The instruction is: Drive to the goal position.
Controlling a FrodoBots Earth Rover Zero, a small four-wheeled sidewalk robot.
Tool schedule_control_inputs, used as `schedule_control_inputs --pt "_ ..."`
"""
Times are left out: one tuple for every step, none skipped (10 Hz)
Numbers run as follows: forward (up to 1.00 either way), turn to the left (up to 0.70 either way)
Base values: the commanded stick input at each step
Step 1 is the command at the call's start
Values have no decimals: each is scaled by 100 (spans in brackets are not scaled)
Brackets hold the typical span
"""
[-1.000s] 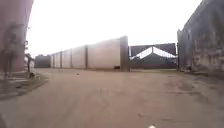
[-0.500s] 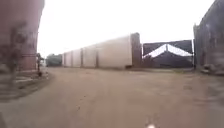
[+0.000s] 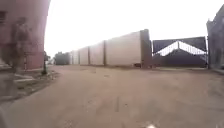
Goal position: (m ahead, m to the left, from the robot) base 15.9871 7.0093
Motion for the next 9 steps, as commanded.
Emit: schedule_control_inputs --pt "70 2" --pt "70 5" --pt "70 35" --pt "70 35" --pt "70 32" --pt "70 18" --pt "70 0" --pt "70 0" --pt "70 0"
